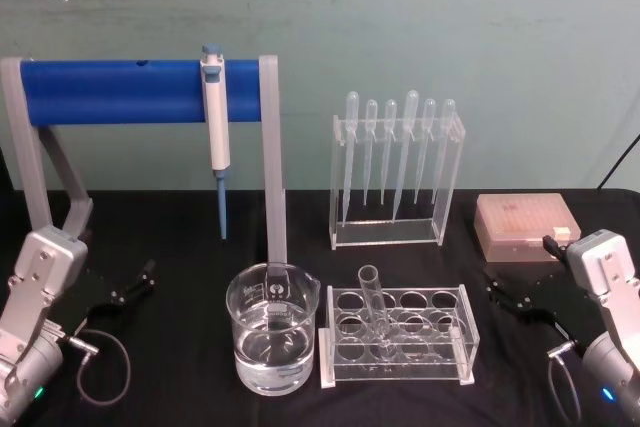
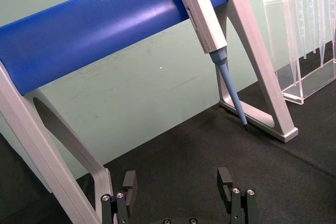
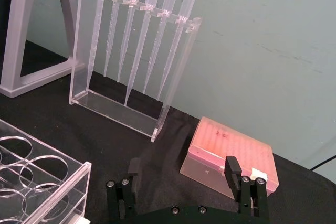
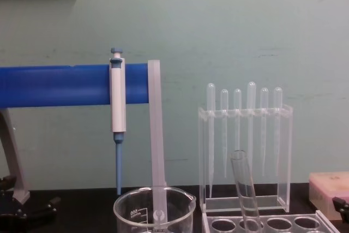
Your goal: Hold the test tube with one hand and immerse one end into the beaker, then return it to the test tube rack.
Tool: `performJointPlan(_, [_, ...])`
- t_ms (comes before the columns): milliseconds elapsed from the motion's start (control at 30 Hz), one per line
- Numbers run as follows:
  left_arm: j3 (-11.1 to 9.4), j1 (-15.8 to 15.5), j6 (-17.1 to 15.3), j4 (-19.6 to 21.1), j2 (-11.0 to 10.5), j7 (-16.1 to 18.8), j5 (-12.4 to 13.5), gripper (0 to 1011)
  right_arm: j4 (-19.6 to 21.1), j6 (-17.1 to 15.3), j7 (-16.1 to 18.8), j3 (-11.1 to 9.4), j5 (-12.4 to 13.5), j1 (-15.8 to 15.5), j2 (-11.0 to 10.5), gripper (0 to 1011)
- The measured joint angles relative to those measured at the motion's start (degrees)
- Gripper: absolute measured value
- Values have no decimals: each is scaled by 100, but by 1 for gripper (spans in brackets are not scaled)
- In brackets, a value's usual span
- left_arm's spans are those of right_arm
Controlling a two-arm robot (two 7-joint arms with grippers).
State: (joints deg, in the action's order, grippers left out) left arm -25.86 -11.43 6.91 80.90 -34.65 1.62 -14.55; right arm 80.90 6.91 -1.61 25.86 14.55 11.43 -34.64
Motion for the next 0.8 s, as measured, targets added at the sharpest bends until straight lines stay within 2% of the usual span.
performJointPlan(800, [0,0,0,0,0,0,0,1000,0,0,0,0,0,1,-1,1003])
